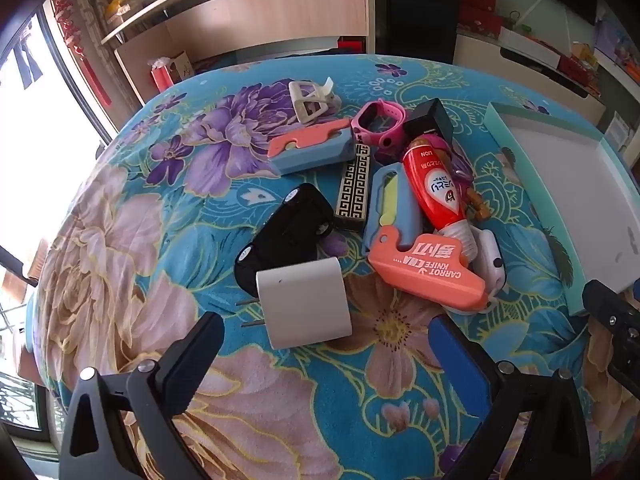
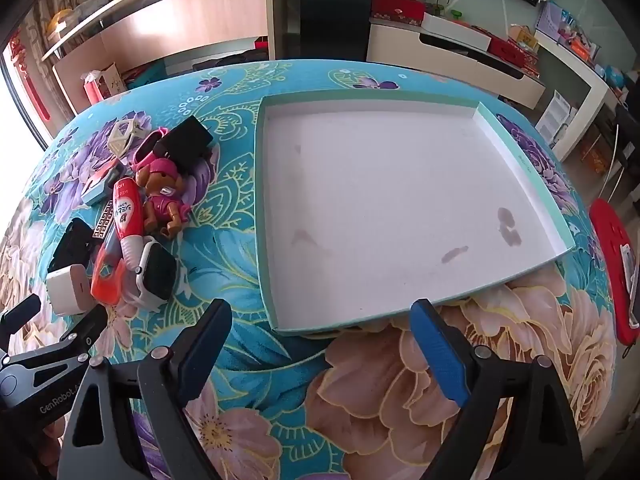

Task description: Organize rigid objects

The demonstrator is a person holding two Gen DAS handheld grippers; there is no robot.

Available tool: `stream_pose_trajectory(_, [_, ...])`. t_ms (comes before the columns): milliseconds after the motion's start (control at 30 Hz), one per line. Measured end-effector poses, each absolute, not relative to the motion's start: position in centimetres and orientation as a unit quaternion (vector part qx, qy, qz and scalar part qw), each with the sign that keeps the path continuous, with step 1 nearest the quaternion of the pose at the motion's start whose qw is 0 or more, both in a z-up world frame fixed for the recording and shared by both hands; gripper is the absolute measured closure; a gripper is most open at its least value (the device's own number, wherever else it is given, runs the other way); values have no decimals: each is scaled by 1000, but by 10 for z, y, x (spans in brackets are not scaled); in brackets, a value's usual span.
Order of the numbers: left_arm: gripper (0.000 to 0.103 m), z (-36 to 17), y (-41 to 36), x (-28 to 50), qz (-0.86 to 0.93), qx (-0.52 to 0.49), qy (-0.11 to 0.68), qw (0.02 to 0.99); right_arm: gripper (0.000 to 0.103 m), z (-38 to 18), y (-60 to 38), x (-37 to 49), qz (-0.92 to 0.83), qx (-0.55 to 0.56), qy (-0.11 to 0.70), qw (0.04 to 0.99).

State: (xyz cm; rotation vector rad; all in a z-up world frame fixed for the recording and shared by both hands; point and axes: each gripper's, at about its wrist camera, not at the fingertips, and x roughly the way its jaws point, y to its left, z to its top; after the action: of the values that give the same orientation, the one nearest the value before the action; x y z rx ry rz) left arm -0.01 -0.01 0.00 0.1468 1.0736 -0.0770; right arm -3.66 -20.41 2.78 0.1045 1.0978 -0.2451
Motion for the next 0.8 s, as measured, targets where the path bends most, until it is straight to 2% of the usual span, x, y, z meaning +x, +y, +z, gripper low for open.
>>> stream_pose_trajectory(800, [0, 2, 0, 2, -38, 62, 509, 858, 12, 24, -219, -39, -142, 64, 522, 839])
